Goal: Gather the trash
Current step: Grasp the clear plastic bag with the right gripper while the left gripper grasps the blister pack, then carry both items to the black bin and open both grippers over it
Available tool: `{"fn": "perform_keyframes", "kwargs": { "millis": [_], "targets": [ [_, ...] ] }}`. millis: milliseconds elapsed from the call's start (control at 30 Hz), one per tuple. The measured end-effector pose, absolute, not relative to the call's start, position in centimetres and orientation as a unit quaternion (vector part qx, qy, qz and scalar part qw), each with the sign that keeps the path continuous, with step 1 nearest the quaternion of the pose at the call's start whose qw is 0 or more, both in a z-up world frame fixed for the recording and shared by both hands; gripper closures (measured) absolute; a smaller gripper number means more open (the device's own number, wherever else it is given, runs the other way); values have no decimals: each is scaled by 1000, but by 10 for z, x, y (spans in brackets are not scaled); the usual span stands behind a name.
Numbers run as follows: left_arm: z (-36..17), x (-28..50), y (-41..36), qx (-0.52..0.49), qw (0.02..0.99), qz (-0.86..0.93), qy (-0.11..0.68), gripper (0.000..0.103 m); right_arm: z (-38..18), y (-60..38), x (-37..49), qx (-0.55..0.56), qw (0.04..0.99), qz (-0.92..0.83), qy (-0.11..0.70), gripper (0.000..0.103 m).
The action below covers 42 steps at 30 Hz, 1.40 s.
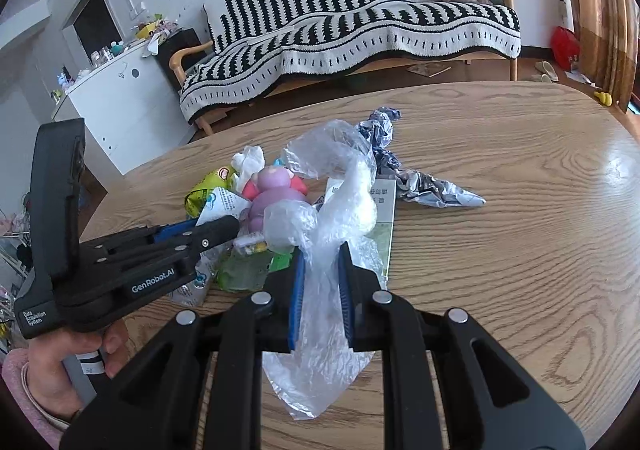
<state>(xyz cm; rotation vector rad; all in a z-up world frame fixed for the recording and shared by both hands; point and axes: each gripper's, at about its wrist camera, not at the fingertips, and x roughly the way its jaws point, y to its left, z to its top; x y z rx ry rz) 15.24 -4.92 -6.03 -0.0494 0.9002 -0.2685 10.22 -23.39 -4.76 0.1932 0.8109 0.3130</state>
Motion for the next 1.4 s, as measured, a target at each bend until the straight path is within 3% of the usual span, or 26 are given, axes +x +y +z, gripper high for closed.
{"fn": "perform_keyframes", "kwargs": {
  "millis": [67,100,133,933,1400],
  "targets": [
    [-57,149,-49,-31,893,-134,429,81,-47,-236,102,95,904,148,390,86],
    [-55,147,-50,-31,894,-136,425,98,-47,-236,101,95,904,147,389,86],
    [-52,144,-50,-29,899,-130,418,100,-47,-237,101,96,905,145,388,86],
    [-37,125,-39,-41,906,-128,401,100,-45,-220,98,85,915,126,374,86],
    [3,82,-52,-72,919,-158,354,100,4,-244,56,164,929,125,308,86]
  ]
}}
